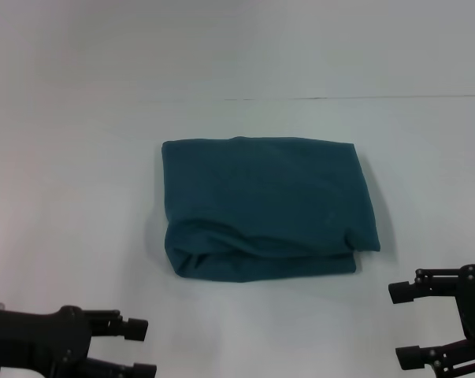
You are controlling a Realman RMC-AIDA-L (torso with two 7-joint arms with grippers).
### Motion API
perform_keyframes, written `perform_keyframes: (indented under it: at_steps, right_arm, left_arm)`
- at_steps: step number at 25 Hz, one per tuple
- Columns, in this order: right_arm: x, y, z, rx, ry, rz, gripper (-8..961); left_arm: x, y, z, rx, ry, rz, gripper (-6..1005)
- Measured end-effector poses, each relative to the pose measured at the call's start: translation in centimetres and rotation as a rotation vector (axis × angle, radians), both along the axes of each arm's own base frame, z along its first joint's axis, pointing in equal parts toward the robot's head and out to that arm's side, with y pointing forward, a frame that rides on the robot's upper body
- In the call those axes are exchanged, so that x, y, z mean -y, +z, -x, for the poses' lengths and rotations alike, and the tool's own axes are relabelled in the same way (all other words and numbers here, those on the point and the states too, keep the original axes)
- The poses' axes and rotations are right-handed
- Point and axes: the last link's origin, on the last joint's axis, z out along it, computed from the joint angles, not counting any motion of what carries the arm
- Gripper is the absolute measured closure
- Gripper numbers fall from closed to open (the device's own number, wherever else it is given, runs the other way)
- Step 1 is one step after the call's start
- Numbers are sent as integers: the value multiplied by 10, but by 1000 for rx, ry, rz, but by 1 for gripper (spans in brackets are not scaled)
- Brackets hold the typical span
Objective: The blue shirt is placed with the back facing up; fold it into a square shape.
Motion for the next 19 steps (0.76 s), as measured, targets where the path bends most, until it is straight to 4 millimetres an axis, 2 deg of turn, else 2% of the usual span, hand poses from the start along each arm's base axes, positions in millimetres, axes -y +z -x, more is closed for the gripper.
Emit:
perform_keyframes:
  at_steps: [19]
  right_arm:
    - [1,0,-1,-9,4,-14,29]
  left_arm:
    - [-5,7,-2,41,10,-60,64]
